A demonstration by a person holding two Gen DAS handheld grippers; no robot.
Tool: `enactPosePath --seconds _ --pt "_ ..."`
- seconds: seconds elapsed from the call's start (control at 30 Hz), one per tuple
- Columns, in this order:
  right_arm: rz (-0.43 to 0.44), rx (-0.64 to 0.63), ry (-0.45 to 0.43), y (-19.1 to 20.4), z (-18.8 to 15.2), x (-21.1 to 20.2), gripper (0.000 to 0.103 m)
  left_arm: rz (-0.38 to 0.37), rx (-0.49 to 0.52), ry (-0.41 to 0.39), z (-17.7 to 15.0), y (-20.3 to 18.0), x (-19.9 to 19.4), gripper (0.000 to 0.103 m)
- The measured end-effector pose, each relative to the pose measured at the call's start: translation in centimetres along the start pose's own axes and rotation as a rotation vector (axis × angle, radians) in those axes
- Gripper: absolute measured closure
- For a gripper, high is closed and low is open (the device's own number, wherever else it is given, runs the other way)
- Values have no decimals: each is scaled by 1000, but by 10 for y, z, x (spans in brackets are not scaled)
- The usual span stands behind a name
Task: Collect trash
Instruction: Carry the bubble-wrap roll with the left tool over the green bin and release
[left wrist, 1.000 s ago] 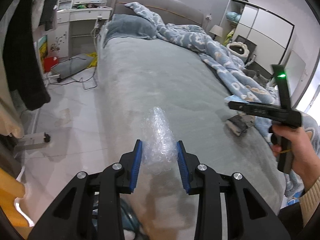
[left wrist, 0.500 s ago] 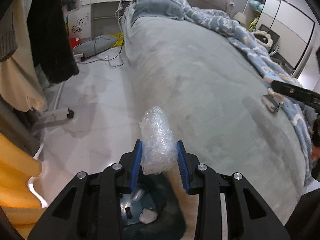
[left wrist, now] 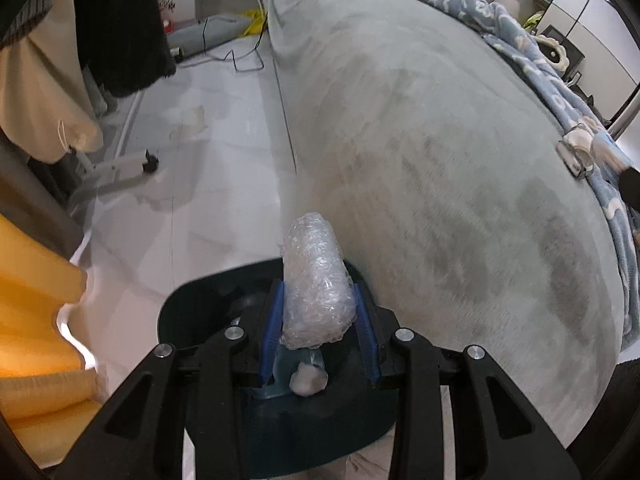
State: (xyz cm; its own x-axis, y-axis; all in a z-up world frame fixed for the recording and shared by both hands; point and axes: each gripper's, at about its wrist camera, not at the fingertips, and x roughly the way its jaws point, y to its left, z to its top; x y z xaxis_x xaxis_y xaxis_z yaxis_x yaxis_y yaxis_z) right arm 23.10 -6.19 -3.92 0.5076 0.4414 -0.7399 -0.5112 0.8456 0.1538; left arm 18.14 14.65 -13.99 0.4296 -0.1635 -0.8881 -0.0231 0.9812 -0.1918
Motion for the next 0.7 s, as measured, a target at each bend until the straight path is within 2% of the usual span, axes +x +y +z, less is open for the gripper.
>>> enactPosePath --seconds 0.17,0.37,0.63,0.67,0.7 --pt "15 -31 19 20 -1 9 47 13 -6 54 -8 8 9 65" --pt "39 -48 36 36 1 23 47 28 -8 157 -20 20 26 65" --pt "71 -81 76 57 1 45 47 45 -73 287 -38 49 48 65" --pt "75 -87 84 62 0 48 47 43 -81 292 -39 50 48 64" --pt "78 -91 88 63 0 51 47 40 -89 296 -39 53 49 58"
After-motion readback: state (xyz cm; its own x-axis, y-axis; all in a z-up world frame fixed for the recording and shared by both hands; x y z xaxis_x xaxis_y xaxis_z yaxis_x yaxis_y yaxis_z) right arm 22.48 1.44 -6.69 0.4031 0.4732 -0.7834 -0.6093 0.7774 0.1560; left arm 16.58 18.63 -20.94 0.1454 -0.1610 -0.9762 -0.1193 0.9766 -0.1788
